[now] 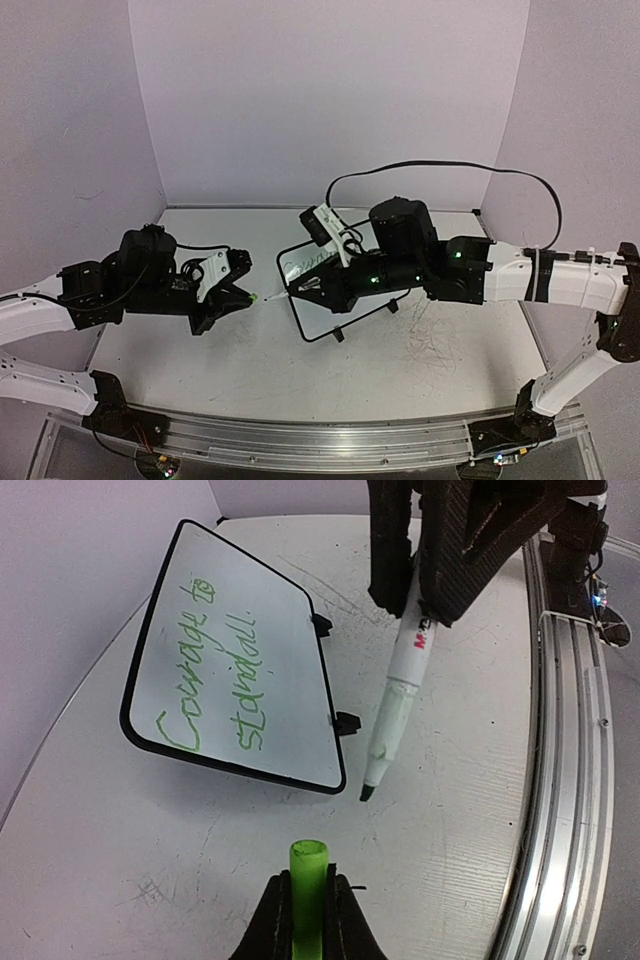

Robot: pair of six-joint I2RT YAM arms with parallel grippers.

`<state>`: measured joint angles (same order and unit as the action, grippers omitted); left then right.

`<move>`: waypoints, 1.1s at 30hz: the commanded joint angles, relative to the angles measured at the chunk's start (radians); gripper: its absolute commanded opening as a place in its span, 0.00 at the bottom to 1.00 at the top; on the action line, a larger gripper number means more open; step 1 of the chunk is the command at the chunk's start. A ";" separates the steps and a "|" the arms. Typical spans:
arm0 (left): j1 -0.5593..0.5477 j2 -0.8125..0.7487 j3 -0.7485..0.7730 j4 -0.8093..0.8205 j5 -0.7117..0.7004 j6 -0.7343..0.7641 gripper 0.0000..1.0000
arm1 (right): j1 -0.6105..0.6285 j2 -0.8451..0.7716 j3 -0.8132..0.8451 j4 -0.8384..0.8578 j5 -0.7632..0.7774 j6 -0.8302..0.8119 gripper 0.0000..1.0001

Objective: Write a sentence on the whiteboard
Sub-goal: Insert the whiteboard marker without the cap into the pen cap.

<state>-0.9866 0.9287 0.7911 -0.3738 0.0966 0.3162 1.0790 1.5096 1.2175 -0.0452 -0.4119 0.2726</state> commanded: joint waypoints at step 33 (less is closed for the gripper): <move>-0.012 0.003 -0.004 0.044 0.004 0.028 0.00 | 0.018 0.042 0.081 0.037 0.037 -0.035 0.00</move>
<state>-0.9927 0.9302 0.7898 -0.3648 0.0933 0.3408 1.0901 1.5723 1.2747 -0.0616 -0.3868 0.2509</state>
